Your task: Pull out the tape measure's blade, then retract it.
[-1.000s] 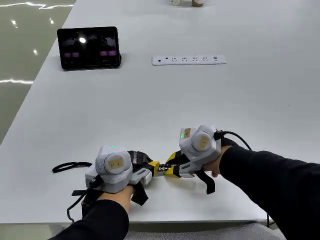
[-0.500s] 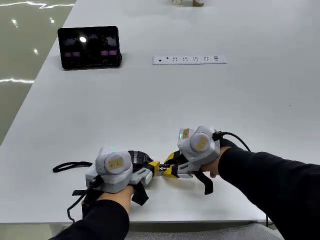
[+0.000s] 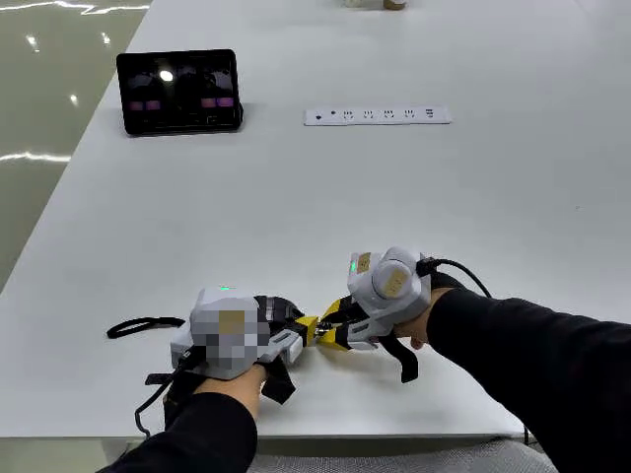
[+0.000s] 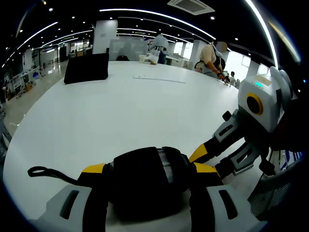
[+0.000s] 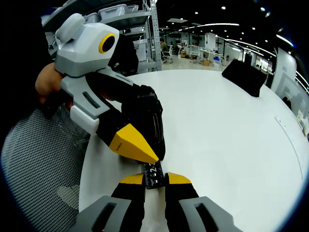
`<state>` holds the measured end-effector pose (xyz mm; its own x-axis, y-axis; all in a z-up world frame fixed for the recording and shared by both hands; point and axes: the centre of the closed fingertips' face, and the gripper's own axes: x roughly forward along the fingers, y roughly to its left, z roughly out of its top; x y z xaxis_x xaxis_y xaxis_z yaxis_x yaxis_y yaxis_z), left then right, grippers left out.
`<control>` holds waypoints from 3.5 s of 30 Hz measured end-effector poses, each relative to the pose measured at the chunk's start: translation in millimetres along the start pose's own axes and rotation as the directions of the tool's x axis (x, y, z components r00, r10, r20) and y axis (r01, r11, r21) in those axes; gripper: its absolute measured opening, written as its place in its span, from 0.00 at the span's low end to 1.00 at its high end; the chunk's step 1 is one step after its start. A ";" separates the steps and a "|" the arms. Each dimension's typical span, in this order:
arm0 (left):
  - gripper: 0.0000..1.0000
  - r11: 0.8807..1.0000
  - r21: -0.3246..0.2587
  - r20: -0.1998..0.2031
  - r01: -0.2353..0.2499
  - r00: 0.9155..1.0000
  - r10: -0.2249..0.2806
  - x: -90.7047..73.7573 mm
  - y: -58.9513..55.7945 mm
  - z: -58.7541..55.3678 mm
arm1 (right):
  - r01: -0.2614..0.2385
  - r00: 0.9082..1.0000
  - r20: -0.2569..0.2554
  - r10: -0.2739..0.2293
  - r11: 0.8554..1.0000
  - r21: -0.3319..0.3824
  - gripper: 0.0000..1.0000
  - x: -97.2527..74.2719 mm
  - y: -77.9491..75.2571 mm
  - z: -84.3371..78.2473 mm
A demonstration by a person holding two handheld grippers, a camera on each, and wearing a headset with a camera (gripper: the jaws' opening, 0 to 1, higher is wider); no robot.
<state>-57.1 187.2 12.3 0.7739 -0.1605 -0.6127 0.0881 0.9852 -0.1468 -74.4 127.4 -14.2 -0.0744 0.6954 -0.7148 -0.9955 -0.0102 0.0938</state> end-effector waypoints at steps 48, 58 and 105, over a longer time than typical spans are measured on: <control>0.64 1.000 -0.008 0.002 0.002 1.000 -0.002 -0.1 0.2 0.2 | 0.000 1.000 0.008 0.000 1.000 -0.023 0.12 5.9 4.2 4.3; 0.64 1.000 -0.010 0.002 0.004 1.000 -0.004 -0.2 0.1 0.0 | 0.003 1.000 0.010 -0.003 1.000 -0.016 0.12 9.8 5.1 7.9; 0.68 0.999 -0.038 -0.014 0.010 1.000 -0.011 -4.5 3.0 3.8 | 0.100 0.994 0.030 -0.101 0.994 0.044 0.19 -7.8 5.7 3.3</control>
<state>-57.9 191.1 17.6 0.7642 -0.1718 -0.6217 0.0722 0.9806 -0.1823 -79.3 124.4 -5.8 0.0283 0.7139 -0.6996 -0.9945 0.0906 0.0523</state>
